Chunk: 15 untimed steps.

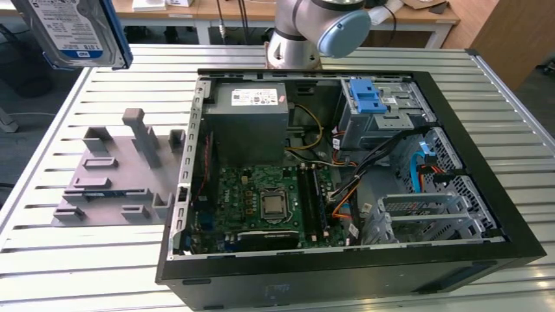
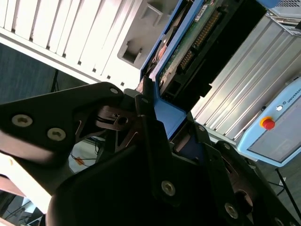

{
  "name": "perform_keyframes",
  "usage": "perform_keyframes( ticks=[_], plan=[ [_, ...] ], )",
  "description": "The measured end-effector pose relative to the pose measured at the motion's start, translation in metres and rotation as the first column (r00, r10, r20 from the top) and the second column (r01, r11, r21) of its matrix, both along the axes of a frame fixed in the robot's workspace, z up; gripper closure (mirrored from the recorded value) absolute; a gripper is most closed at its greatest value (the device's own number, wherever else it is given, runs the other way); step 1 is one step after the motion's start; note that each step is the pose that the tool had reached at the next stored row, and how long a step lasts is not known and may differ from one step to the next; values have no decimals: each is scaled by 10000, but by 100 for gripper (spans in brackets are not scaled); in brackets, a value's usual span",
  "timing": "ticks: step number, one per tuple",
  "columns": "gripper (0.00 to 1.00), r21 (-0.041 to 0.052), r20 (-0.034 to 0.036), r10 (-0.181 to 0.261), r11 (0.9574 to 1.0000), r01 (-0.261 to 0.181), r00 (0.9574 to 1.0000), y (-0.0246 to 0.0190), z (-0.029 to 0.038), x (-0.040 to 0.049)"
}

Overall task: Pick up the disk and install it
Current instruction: 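Pick up the disk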

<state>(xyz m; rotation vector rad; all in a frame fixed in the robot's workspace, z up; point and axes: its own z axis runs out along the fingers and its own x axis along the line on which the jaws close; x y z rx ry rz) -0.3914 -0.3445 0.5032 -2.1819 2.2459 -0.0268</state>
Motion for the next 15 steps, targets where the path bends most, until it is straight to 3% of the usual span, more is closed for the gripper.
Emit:
perform_keyframes(
  ticks=[15],
  plan=[
    [64, 0, -2, 0, 10000, 0, 10000, -44, 0, 137]
  ],
)
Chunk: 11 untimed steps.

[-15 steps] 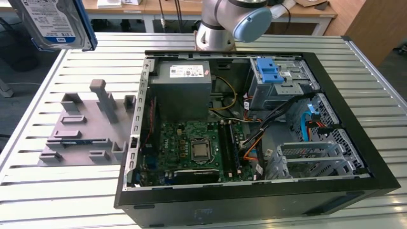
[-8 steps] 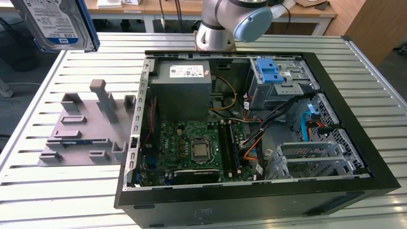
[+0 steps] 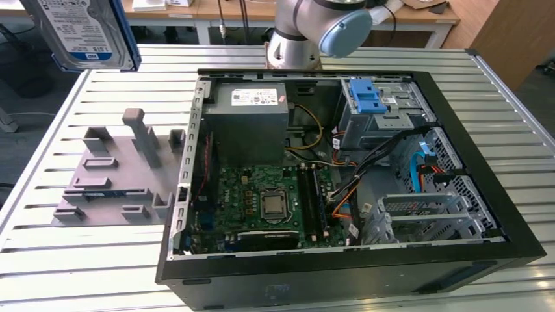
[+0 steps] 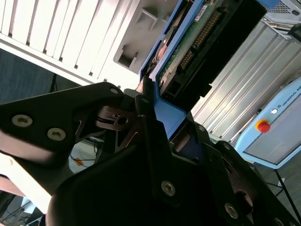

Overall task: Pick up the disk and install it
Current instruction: 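Pick up the disk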

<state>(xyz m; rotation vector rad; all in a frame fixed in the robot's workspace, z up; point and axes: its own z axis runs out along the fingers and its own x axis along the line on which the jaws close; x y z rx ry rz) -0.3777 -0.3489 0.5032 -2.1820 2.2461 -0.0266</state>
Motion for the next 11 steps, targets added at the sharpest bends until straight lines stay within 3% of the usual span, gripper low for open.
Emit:
perform_keyframes(
  ticks=[11],
  plan=[
    [64, 1, -4, 0, 10000, 0, 10000, -20, 0, 135]
  ],
)
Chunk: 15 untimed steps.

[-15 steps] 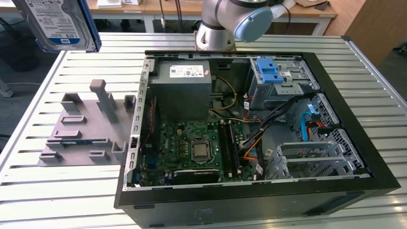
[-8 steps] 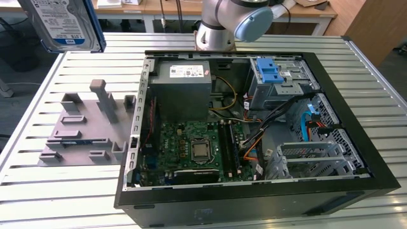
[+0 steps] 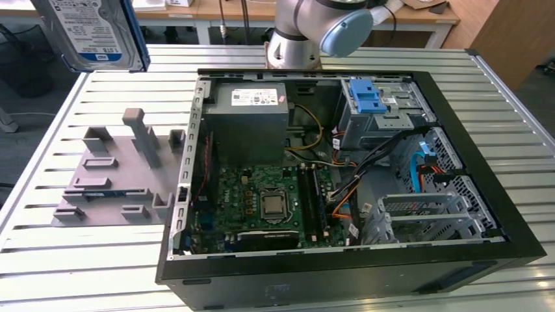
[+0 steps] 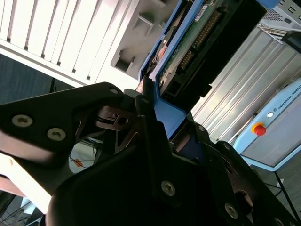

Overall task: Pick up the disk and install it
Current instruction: 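Pick up the disk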

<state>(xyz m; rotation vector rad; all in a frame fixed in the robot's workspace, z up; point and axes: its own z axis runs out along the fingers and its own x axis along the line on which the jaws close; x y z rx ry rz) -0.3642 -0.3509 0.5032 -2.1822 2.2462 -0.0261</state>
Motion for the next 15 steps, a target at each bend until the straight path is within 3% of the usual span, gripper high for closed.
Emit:
perform_keyframes(
  ticks=[15],
  plan=[
    [64, -1, -4, 0, 10000, 0, 10000, -17, 0, 180]
  ],
)
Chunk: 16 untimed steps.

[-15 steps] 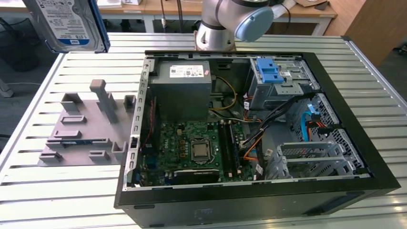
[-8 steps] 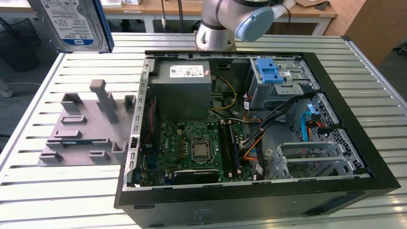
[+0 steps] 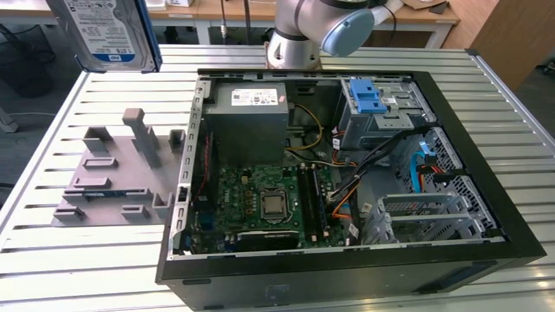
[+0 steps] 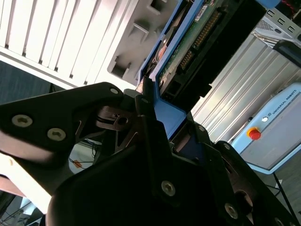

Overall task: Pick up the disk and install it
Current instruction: 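Pick up the disk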

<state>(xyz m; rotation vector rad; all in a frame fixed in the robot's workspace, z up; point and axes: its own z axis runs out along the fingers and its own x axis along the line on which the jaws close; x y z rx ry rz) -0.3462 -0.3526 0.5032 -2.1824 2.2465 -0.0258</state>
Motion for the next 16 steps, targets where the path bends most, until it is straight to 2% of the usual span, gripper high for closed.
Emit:
perform_keyframes(
  ticks=[9, 16],
  plan=[
    [64, 0, -1, 0, 10000, 0, 10000, -11, 0, 84],
    [64, 1, -1, 0, 10000, 0, 10000, -44, 0, 163]
  ],
)
